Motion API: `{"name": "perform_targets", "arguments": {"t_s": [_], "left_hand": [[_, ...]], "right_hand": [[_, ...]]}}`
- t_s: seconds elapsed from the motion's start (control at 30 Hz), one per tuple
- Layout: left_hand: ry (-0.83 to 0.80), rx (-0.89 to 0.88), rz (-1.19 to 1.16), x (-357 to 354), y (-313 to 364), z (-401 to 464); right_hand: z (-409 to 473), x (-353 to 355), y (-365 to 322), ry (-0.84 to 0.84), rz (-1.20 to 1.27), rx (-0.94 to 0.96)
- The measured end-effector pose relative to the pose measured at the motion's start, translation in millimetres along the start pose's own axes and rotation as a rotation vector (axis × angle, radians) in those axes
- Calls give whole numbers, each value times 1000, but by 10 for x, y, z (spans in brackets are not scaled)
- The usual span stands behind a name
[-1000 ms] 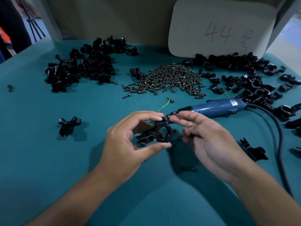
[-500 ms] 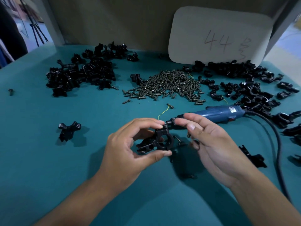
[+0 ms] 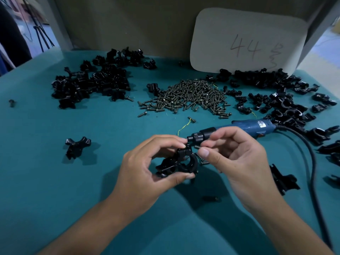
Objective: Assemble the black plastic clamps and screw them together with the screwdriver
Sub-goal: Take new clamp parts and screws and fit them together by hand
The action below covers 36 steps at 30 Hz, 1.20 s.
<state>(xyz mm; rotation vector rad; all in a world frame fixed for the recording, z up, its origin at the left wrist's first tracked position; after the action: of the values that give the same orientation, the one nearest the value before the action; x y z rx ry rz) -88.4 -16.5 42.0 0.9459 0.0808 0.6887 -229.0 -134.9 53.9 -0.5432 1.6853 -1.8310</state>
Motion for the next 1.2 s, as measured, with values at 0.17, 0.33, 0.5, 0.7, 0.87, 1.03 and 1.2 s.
{"name": "perform_targets", "arguments": {"t_s": [0.17,0.33,0.5,0.7,0.87,1.03,1.2], "left_hand": [[-12,-22,22,-2,22,4],[-29,-21,28,0,40,2],[-69,-18,35,-24,56,17],[-107,-18,50,-41,61,6],[-128,-18,52,-59,66,4],[-155,-2,29,-75,47,-1],[-172,-6,31,-84,40,8]], "right_hand": [[-14,-31,-18,-30,3,-32],[-7,-40,-33,-67,-9,-52],[9,-2,-35,-109,-73,-49],[31,44,-44,-118,-177,-19],[43,90,-31,-189,-262,1],[42,120,-18,-244,-349,17],[31,109,-10,-277,-417,25]]}}
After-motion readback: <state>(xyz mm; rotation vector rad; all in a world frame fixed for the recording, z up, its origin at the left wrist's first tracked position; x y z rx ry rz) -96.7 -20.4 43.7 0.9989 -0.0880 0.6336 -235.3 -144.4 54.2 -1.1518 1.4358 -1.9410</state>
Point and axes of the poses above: each hand's wrist, its own z-axis towards the middle knuckle, its own x-axis out of the back of the hand, y = z × x, the point moved 6 cm from there along z, towards the middle knuckle, and after that the axes turned 3 degrees about -x, right-handed, at the moved point
